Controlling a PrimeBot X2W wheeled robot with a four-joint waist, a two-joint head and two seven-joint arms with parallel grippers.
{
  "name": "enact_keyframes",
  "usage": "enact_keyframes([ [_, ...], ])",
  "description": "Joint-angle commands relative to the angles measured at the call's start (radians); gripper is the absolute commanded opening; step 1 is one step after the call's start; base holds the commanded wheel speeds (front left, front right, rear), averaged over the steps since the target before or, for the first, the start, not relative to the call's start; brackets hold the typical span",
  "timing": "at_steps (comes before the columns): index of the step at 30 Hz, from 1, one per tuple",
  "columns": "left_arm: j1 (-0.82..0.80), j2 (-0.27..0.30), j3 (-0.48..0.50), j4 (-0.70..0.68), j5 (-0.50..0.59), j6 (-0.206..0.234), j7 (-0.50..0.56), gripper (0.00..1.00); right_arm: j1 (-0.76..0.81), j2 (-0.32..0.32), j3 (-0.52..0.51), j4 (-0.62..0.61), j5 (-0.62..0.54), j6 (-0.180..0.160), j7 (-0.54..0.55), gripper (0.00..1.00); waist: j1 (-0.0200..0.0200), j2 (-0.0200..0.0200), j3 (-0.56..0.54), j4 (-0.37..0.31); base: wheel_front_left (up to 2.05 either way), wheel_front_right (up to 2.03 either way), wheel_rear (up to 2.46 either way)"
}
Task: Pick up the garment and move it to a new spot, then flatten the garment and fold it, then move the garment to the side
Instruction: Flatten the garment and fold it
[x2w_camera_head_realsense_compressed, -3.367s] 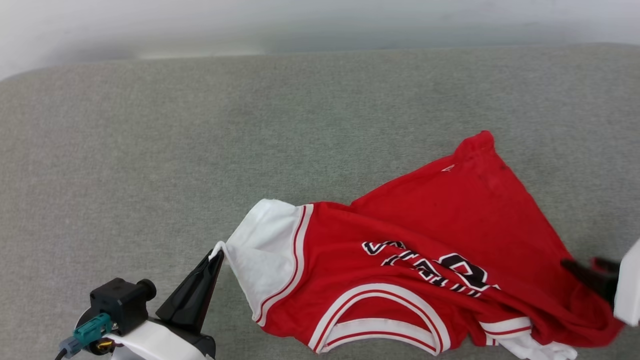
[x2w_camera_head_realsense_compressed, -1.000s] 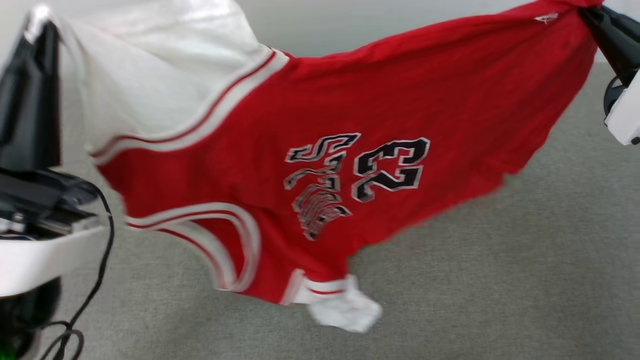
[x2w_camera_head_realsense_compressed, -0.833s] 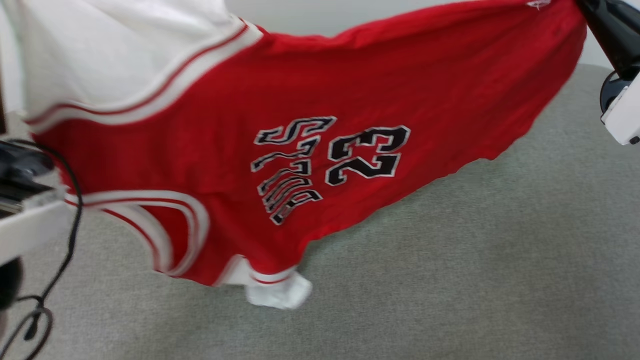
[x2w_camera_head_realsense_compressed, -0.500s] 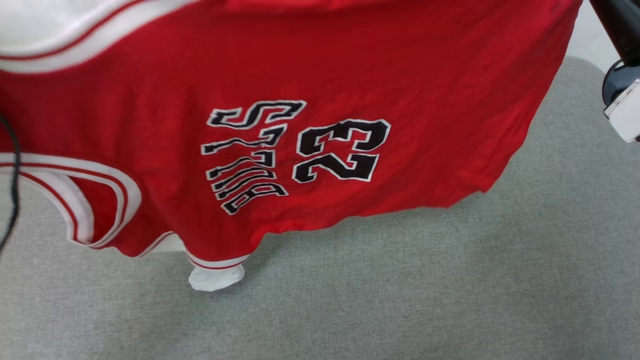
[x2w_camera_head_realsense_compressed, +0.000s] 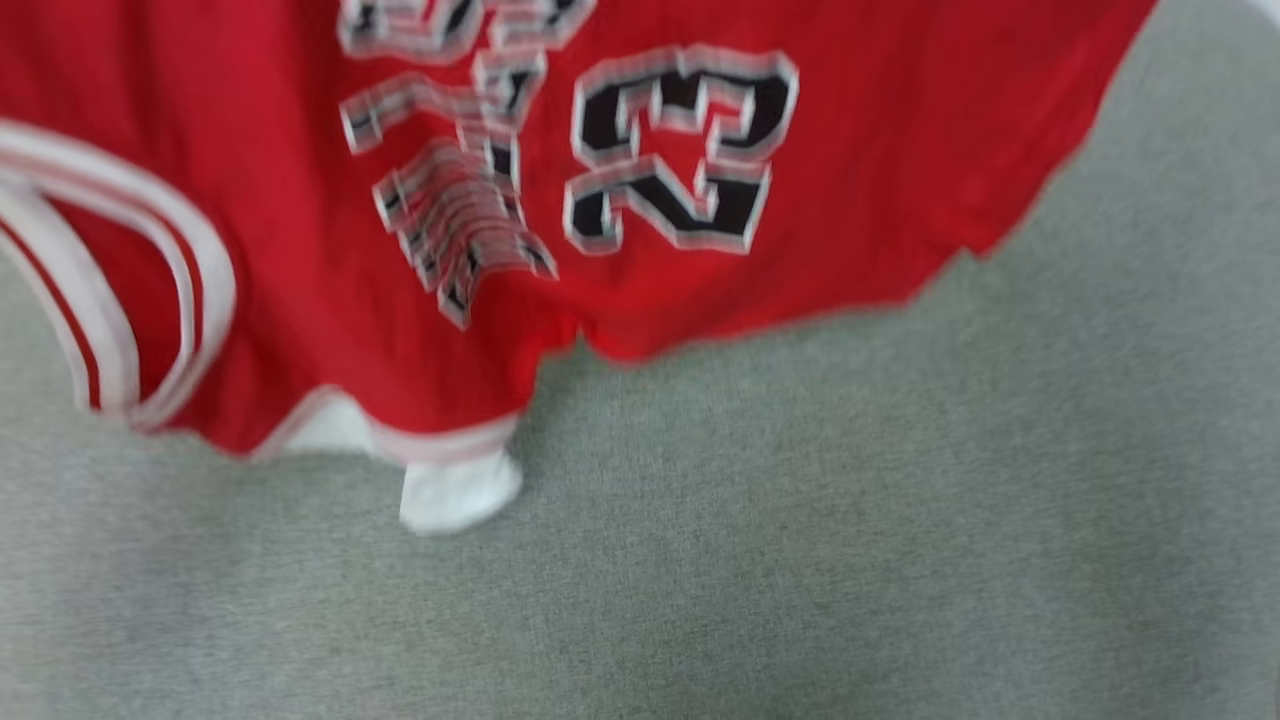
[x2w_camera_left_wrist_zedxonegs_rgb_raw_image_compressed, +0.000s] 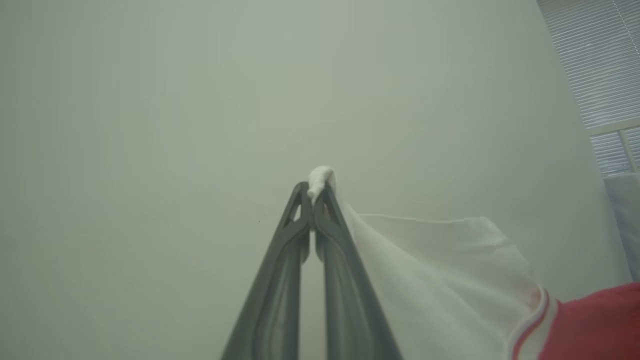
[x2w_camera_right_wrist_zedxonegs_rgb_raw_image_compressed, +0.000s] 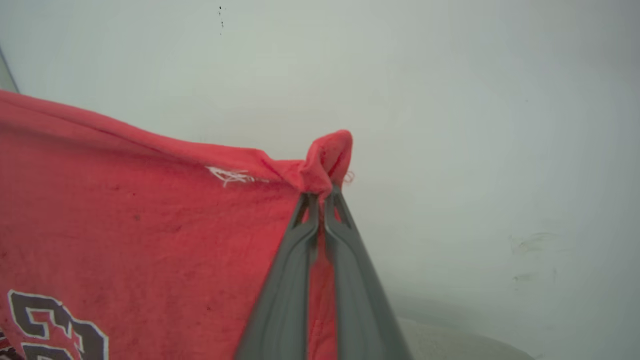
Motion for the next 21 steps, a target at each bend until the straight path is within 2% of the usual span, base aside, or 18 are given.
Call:
enact_keyframes([
  [1,-0.063,0.008,-0.011,0.038,-0.006,-0.016,0.004,0.0,-0.047,0.004,-0.005,0.024,-0.018,0.0,-0.02,0.0,0.0,0.0,0.087,-0.001,0.0,0.0,0.0],
  [5,-0.252,0.017,-0.059,0.163,0.009,-0.059,0.021,0.0,-0.179,0.015,-0.006,0.112,-0.058,-0.001,-0.074,0.0,0.0,0.0,0.18,-0.003,0.0,0.0,0.0],
  [8,-0.42,0.002,-0.108,0.268,0.034,-0.087,0.025,0.0,-0.293,0.018,-0.004,0.197,-0.103,-0.001,-0.13,0.0,0.0,0.0,0.248,-0.001,0.0,0.0,0.0],
  [15,-0.788,-0.083,-0.202,0.547,0.125,-0.127,-0.035,0.0,-0.559,0.042,-0.022,0.433,-0.227,-0.001,-0.314,0.0,0.0,0.0,0.372,0.017,0.0,0.0,0.0],
  [21,-0.953,-0.152,-0.264,0.762,0.185,-0.163,-0.134,0.0,-0.705,0.069,-0.035,0.62,-0.341,-0.001,-0.477,0.0,0.0,0.0,0.426,0.039,0.0,0.0,0.0],
])
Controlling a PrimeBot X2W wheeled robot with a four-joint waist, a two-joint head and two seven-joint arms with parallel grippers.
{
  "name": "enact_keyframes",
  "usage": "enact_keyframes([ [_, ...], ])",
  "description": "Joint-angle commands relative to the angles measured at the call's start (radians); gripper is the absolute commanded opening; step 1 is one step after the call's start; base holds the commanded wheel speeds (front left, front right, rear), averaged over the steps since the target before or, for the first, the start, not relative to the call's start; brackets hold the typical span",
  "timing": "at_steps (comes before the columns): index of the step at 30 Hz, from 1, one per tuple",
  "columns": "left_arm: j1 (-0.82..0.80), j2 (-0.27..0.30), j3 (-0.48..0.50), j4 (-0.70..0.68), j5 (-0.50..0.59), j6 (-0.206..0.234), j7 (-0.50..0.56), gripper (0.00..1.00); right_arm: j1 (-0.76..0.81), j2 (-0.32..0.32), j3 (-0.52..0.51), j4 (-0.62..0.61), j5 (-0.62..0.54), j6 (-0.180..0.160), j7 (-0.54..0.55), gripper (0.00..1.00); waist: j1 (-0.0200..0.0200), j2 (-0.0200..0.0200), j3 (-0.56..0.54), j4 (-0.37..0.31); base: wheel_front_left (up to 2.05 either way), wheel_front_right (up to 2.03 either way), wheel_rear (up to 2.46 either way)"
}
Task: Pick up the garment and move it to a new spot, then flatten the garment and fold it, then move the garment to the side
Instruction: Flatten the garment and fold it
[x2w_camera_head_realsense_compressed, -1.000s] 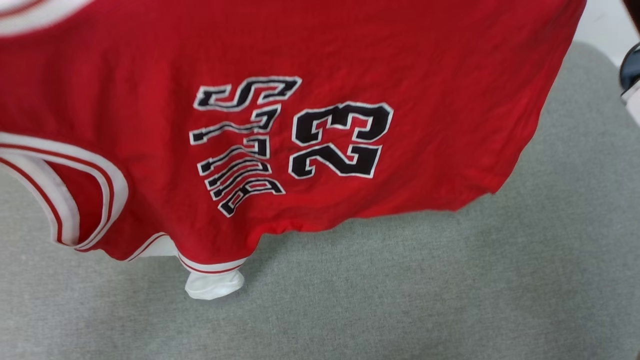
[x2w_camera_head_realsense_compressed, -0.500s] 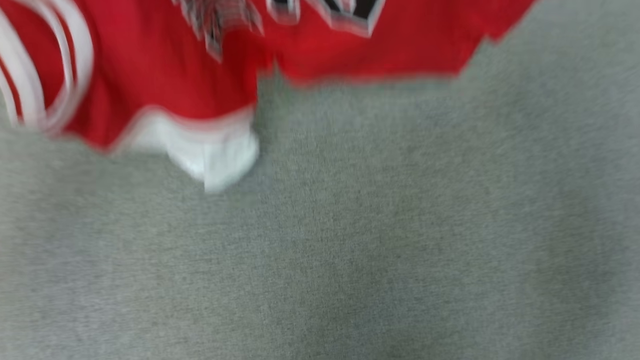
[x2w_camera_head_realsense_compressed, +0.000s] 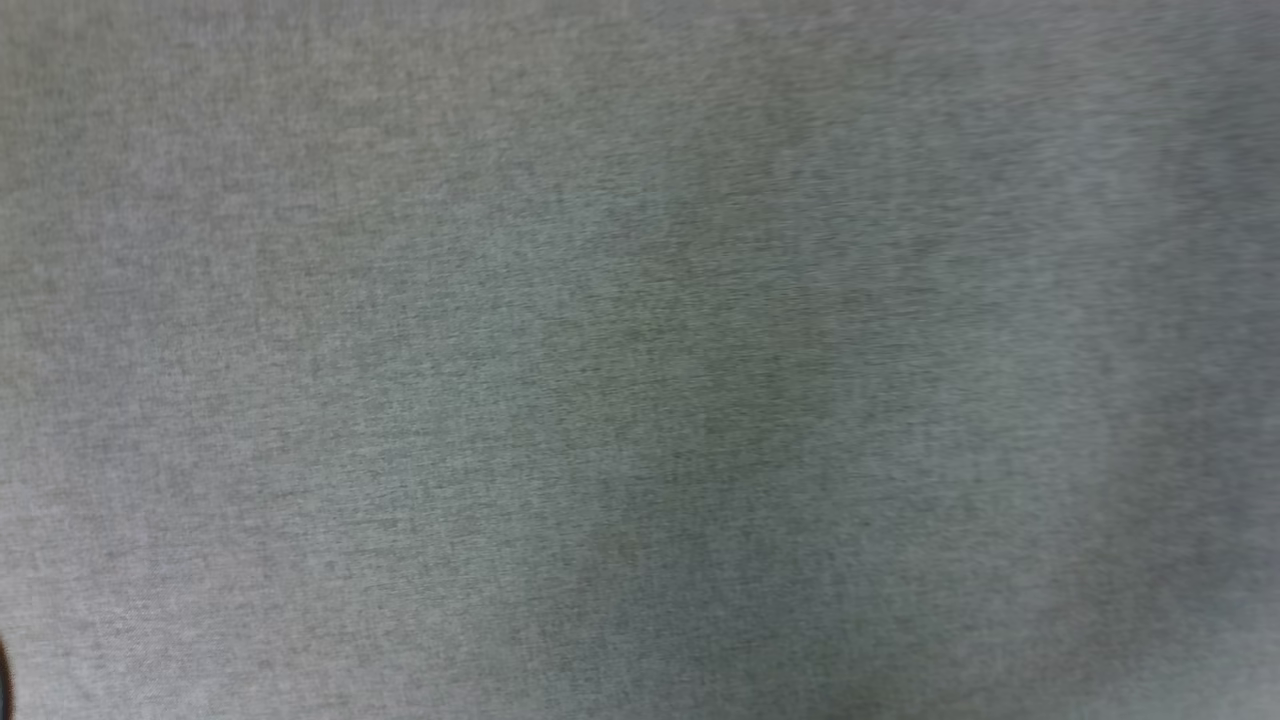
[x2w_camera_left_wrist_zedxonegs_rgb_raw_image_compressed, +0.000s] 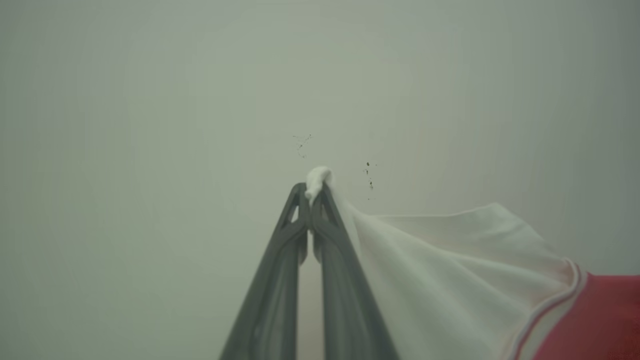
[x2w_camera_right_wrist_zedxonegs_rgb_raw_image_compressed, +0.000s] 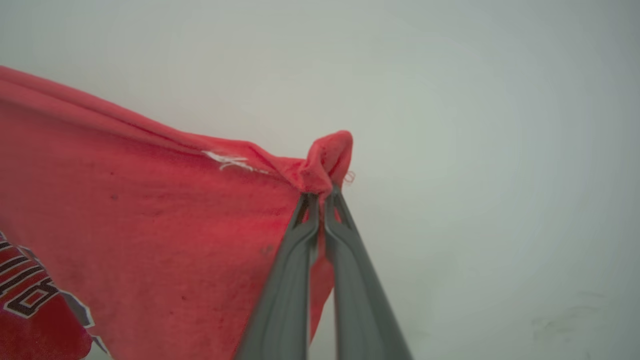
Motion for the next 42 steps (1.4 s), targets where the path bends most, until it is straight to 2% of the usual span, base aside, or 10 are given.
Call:
enact_keyframes([
  [1,-0.022,-0.014,-0.005,0.051,0.001,-0.007,-0.03,0.0,-0.025,0.012,-0.013,0.051,-0.024,-0.001,-0.042,0.0,-0.0003,0.0,0.028,0.02,0.0,0.0,0.0],
  [4,-0.003,-0.043,-0.022,0.124,-0.006,-0.027,-0.073,0.0,-0.026,0.038,-0.021,0.14,-0.055,-0.001,-0.105,0.0,-0.0003,0.0,0.034,0.032,0.0,0.0,0.0],
  [9,0.132,-0.083,-0.062,0.183,-0.02,-0.053,-0.133,0.0,0.055,0.059,-0.003,0.254,-0.064,-0.001,-0.19,0.0,-0.0003,0.0,0.022,0.055,0.0,0.0,0.0],
  [18,0.562,-0.13,-0.073,0.111,-0.057,-0.068,-0.169,0.0,0.318,0.045,0.069,0.376,0.004,-0.001,-0.296,0.0,-0.0003,0.0,-0.079,0.082,0.0,0.0,0.0],
  [19,0.562,-0.13,-0.073,0.111,-0.057,-0.068,-0.169,0.0,0.318,0.045,0.069,0.376,0.004,-0.001,-0.296,0.0,-0.0003,0.0,-0.079,0.082,0.0,0.0,0.0],
  [20,0.673,-0.138,-0.057,0.066,-0.064,-0.064,-0.17,0.0,0.378,0.036,0.098,0.387,0.033,-0.001,-0.306,0.0,-0.0003,0.0,-0.109,0.087,0.0,0.0,0.0],
  [22,0.734,-0.141,-0.05,0.043,-0.063,-0.06,-0.17,0.0,0.412,0.03,0.12,0.389,0.049,-0.001,-0.312,0.0,-0.0003,0.0,-0.127,0.09,0.0,0.0,0.0],
  [29,1.145,-0.133,-0.017,-0.11,-0.069,-0.027,-0.17,0.0,0.635,-0.031,0.233,0.362,0.203,-0.001,-0.315,0.0,-0.0003,0.0,-0.247,0.095,0.0,0.0,0.0],
  [36,1.466,-0.09,-0.005,-0.211,-0.11,0.001,-0.158,0.0,0.837,-0.102,0.321,0.291,0.36,-0.001,-0.28,0.0,-0.0003,0.0,-0.357,0.101,0.0,0.0,0.0],
  [42,1.673,-0.05,-0.031,-0.302,-0.147,0.01,-0.096,0.0,0.983,-0.156,0.353,0.217,0.46,-0.001,-0.248,0.0,-0.0003,0.0,-0.424,0.111,0.0,0.0,0.0],
])
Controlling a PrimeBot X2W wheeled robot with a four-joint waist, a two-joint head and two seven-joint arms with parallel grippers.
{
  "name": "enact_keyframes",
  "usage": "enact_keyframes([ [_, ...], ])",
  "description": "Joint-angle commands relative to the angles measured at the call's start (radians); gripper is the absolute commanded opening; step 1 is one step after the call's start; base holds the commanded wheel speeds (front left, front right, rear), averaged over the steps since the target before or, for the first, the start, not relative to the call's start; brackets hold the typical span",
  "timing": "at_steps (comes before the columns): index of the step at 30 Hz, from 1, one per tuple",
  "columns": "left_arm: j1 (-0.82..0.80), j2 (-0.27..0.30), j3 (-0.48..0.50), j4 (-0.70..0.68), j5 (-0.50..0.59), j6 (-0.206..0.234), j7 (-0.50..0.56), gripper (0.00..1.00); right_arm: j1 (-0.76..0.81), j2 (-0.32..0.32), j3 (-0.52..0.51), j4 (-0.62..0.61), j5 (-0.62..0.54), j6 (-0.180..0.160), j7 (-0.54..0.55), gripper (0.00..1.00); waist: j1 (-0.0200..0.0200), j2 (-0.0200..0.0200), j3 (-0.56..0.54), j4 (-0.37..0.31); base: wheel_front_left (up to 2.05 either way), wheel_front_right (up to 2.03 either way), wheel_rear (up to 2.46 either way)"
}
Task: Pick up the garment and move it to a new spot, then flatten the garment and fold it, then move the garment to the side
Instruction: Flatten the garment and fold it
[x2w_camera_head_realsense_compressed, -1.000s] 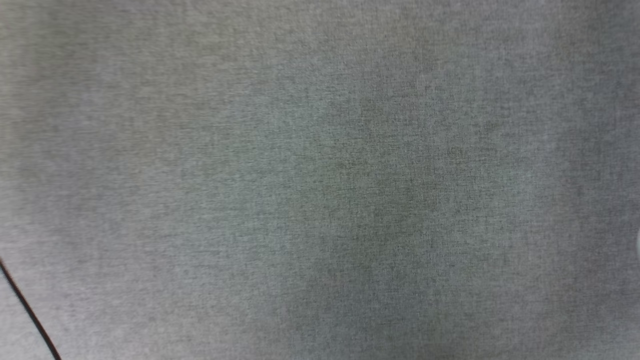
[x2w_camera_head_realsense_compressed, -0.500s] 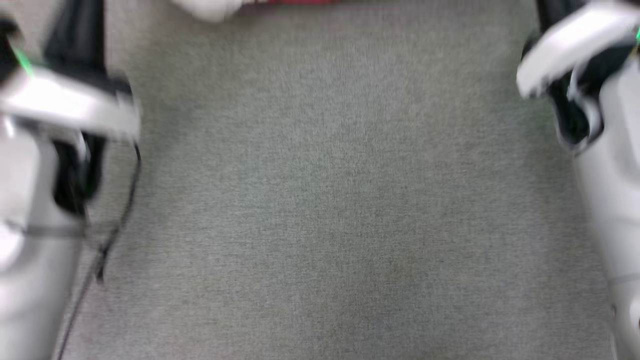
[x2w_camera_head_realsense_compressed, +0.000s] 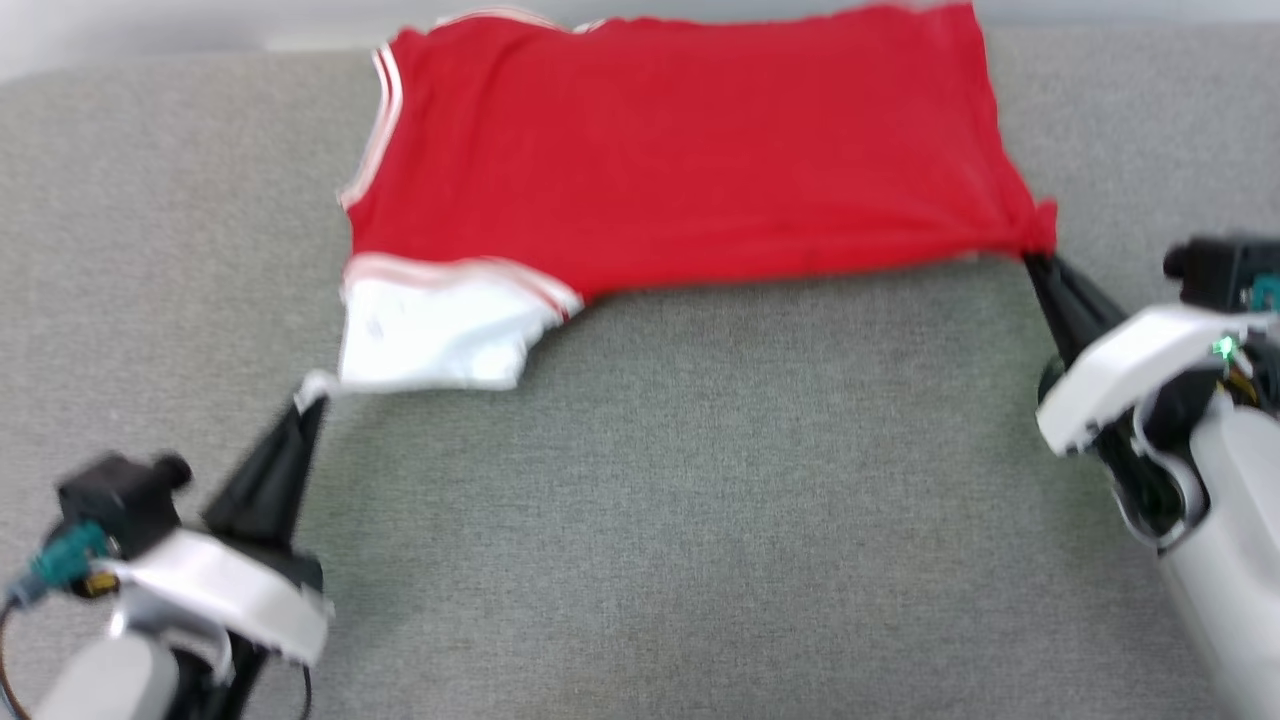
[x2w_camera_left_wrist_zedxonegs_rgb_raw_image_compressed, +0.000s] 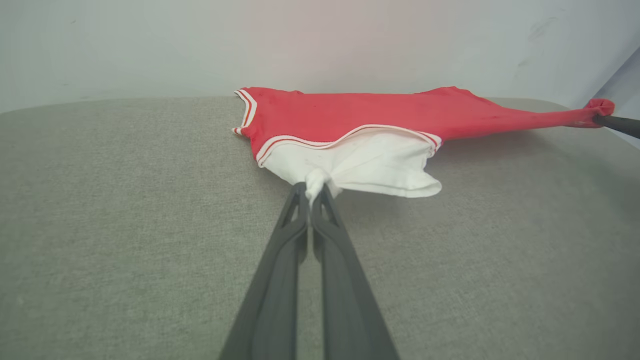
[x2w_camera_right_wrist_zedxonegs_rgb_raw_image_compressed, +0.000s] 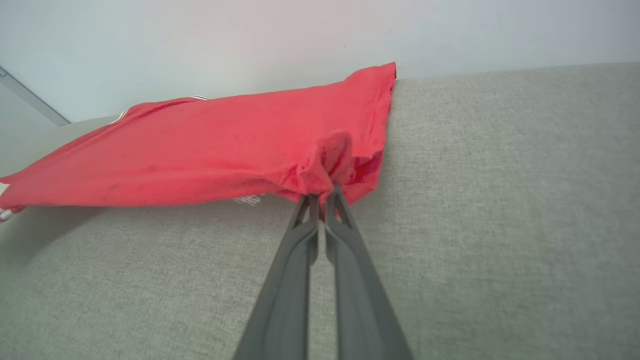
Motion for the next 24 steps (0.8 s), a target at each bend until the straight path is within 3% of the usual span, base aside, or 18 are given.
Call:
enact_keyframes([
  [1,0.035,0.01,-0.005,-0.017,-0.005,0.006,0.01,0.0,0.038,-0.016,0.001,-0.014,0.015,-0.001,0.004,0.0,0.0002,0.0,-0.031,0.006,0.0,0.0,0.0],
  [15,0.348,0.085,-0.068,-0.167,-0.122,0.001,0.164,0.0,0.359,-0.098,-0.026,-0.181,0.182,-0.001,0.117,0.0,0.0002,0.0,-0.158,-0.003,0.0,0.0,0.0],
  [24,0.484,0.15,-0.07,-0.211,-0.195,-0.002,0.234,0.0,0.584,-0.151,-0.047,-0.336,0.226,-0.001,0.264,0.0,0.0002,0.0,-0.19,-0.018,0.0,0.0,0.0],
])
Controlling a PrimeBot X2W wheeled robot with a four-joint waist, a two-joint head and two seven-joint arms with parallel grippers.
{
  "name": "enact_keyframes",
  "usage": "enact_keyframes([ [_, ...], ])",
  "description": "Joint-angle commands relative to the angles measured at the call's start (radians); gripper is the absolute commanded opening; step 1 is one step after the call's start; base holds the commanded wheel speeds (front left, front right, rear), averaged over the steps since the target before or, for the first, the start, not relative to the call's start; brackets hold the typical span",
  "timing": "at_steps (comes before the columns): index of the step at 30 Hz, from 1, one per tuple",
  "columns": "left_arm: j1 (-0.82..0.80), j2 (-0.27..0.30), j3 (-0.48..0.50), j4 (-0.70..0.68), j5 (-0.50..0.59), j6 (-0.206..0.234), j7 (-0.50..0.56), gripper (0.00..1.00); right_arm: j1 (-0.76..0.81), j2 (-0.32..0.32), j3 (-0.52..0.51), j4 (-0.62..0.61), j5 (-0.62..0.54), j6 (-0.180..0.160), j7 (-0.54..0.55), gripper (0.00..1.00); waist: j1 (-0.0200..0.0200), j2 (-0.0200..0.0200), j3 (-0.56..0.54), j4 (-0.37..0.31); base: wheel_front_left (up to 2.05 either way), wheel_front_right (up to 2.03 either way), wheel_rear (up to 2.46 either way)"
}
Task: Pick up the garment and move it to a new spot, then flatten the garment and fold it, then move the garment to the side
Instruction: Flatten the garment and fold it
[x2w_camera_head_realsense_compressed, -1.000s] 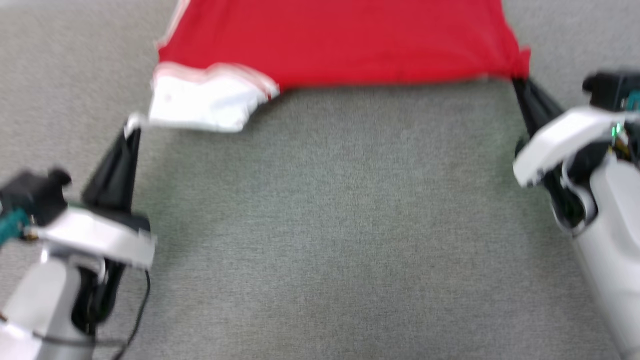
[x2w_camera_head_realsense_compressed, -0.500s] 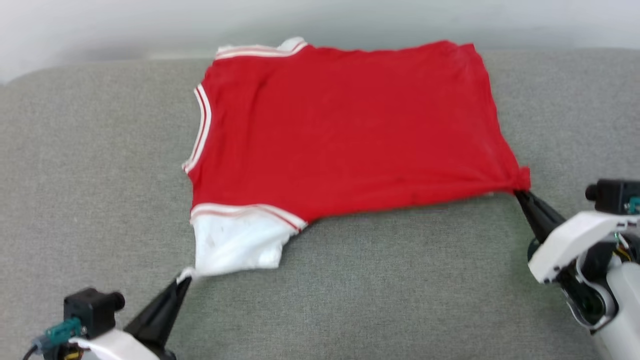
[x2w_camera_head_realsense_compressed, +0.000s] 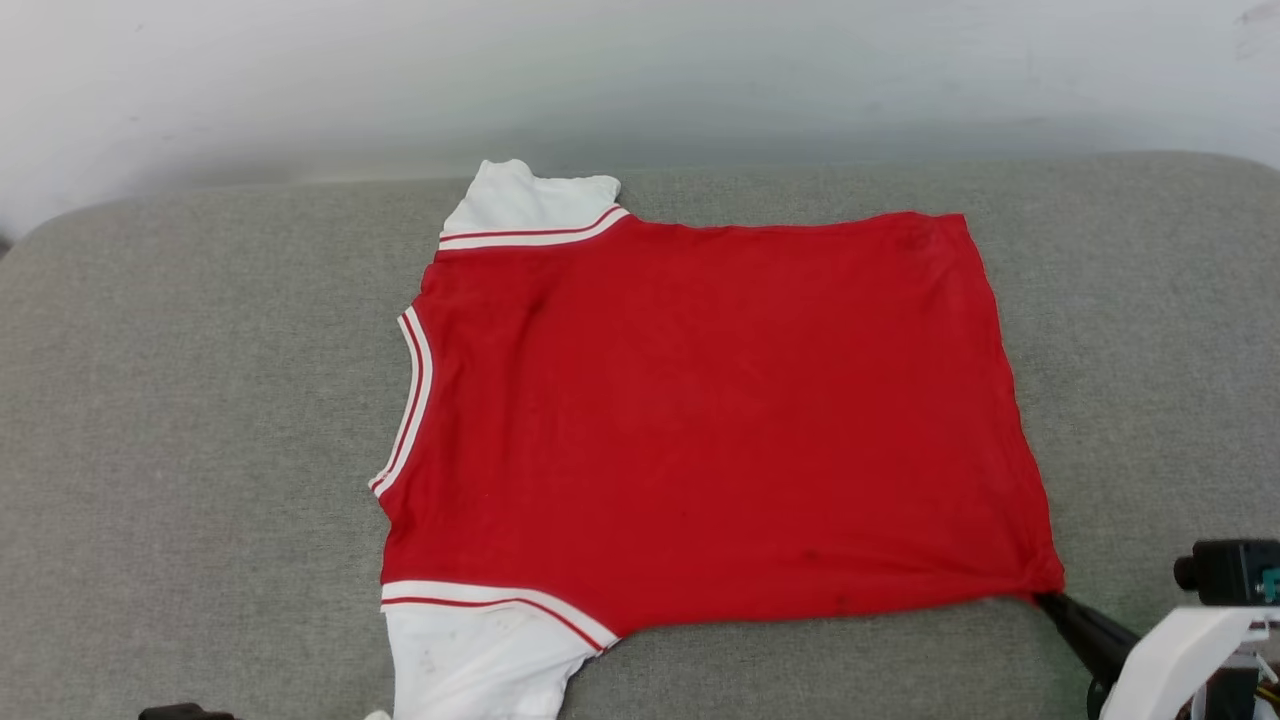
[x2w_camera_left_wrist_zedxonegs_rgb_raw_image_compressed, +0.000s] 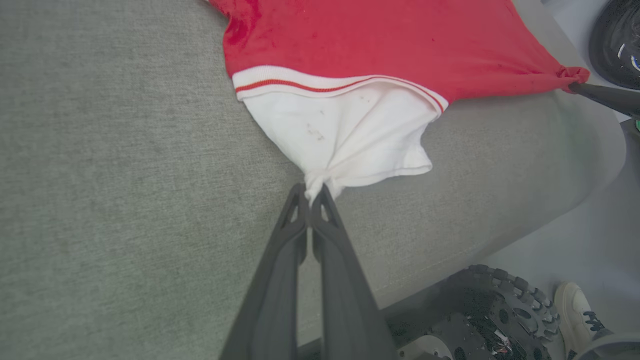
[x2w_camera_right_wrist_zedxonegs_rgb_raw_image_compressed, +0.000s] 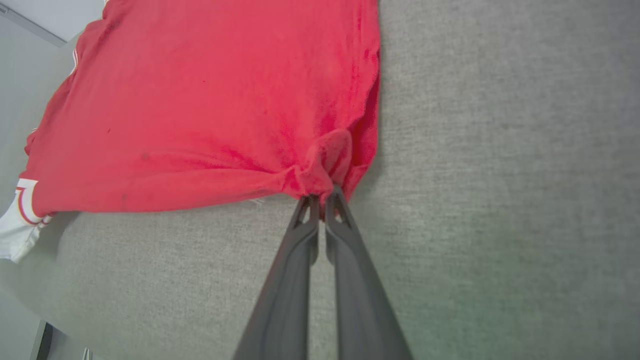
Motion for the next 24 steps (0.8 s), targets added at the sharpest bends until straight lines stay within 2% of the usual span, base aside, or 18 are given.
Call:
enact_keyframes([
  [1,0.017,0.016,-0.001,-0.004,0.007,-0.002,0.005,0.0,0.031,-0.01,-0.008,-0.024,-0.008,-0.001,0.018,0.0,0.0002,-0.0001,0.004,-0.003,0.0,0.0,0.0],
  [8,-0.016,0.004,0.035,-0.033,0.0,-0.002,-0.047,0.0,0.069,0.022,-0.061,-0.115,-0.027,-0.001,0.077,0.0,0.0002,-0.0001,0.03,-0.011,0.0,0.0,0.0],
  [17,-0.137,0.0,0.113,-0.113,0.002,0.008,-0.106,0.0,-0.028,0.073,-0.153,-0.238,-0.045,-0.001,0.15,0.0,0.0002,-0.0001,0.102,-0.029,0.0,0.0,0.0],
  [24,-0.281,-0.011,0.125,-0.086,0.058,0.017,-0.125,0.0,-0.113,0.12,-0.175,-0.272,-0.104,-0.001,0.218,0.0,0.0002,-0.0001,0.178,-0.039,0.0,0.0,0.0],
])
